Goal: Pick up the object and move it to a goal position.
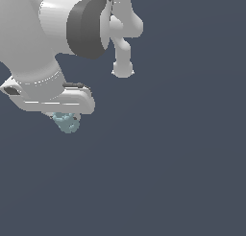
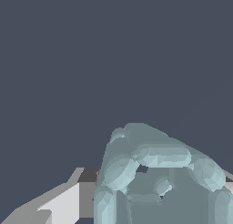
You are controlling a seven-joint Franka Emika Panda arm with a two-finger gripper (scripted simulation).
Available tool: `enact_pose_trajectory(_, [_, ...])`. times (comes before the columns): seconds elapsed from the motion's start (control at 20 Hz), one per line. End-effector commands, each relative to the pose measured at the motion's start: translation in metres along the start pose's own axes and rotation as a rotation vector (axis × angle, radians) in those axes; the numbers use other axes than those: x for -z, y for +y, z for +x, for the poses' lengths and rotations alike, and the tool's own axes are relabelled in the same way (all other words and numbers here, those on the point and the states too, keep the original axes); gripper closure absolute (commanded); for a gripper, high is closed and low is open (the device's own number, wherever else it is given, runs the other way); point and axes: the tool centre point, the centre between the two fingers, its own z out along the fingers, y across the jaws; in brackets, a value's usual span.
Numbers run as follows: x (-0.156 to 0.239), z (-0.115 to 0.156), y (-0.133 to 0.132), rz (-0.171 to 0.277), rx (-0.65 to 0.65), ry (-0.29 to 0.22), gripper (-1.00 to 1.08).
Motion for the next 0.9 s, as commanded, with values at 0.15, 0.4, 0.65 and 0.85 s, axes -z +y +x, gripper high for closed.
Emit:
enact_pose_trajectory(0.15, [0.02, 0.01, 0.019, 0.0, 0.001, -0.001, 1.08])
enact_pose_trajectory(0.4, [0.03, 0.015, 0.029, 0.0, 0.001, -0.001, 1.08])
enact_pose_trajectory(0.65, [0.035, 0.018, 0.034, 0.0, 0.0, -0.001, 1.08])
enact_pose_trajectory(0.85, [0.036, 0.019, 0.035, 0.0, 0.0, -0.001, 1.08])
